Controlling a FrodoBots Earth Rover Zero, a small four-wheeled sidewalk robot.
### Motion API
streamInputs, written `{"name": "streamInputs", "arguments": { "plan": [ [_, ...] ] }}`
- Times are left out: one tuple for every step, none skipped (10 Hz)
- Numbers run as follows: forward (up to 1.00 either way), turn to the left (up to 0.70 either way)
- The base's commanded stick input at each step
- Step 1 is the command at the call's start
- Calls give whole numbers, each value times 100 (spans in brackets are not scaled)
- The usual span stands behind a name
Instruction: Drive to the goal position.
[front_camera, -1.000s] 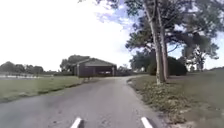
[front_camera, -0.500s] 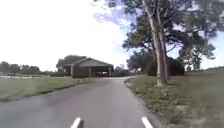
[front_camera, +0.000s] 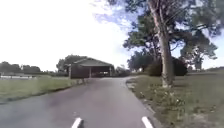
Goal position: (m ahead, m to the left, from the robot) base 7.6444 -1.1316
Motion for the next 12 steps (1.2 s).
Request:
{"name": "streamInputs", "arguments": {
  "plan": [
    [69,3],
    [69,3],
    [69,3],
    [69,3],
    [69,3],
    [69,3],
    [69,3],
    [69,3],
    [69,3],
    [69,10],
    [69,20],
    [69,32]
  ]
}}
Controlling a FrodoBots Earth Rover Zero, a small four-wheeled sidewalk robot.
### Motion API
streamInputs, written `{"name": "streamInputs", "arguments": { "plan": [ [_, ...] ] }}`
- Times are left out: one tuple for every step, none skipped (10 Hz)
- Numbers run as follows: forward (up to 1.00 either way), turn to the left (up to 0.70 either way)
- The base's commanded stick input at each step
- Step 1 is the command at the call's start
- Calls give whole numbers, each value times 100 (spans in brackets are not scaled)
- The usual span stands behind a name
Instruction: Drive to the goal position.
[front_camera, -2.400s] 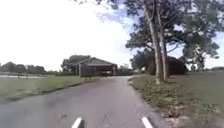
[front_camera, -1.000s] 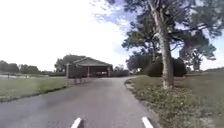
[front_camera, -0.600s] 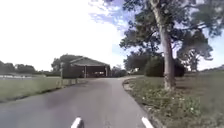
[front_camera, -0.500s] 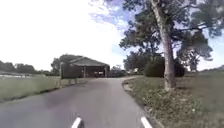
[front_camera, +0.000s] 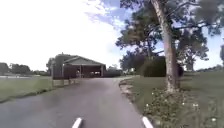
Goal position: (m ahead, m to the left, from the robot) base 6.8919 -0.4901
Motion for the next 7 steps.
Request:
{"name": "streamInputs", "arguments": {
  "plan": [
    [69,34],
    [69,24],
    [69,3],
    [69,3],
    [69,3],
    [69,28],
    [69,34]
  ]
}}
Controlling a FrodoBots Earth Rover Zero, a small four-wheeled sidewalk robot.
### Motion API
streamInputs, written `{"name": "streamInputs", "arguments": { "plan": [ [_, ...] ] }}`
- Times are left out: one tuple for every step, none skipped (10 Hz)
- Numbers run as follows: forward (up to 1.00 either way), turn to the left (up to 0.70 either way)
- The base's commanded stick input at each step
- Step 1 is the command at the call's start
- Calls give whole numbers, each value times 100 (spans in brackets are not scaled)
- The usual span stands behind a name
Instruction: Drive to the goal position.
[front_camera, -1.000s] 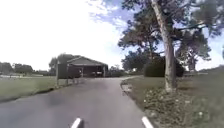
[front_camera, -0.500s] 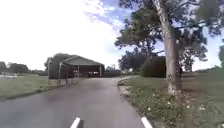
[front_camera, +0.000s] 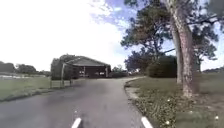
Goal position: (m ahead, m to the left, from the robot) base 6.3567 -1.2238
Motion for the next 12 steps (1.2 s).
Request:
{"name": "streamInputs", "arguments": {
  "plan": [
    [69,34],
    [69,34],
    [69,34],
    [69,34],
    [69,14],
    [69,3],
    [69,3],
    [69,3],
    [69,3],
    [69,3],
    [69,3],
    [69,3]
  ]
}}
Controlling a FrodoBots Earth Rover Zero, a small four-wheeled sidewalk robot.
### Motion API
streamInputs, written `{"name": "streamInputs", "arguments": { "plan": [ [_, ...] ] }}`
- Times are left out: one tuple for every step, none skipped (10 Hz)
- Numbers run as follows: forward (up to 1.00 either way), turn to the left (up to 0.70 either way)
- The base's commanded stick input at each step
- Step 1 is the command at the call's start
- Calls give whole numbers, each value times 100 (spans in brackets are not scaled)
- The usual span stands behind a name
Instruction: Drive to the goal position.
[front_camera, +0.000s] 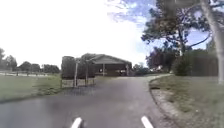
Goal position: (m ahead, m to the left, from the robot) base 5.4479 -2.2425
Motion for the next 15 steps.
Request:
{"name": "streamInputs", "arguments": {
  "plan": [
    [69,3],
    [69,3],
    [69,3],
    [69,3],
    [69,3],
    [69,3],
    [69,3],
    [69,3],
    [69,3],
    [69,3],
    [69,3],
    [69,3],
    [69,3],
    [69,3],
    [69,3]
  ]
}}
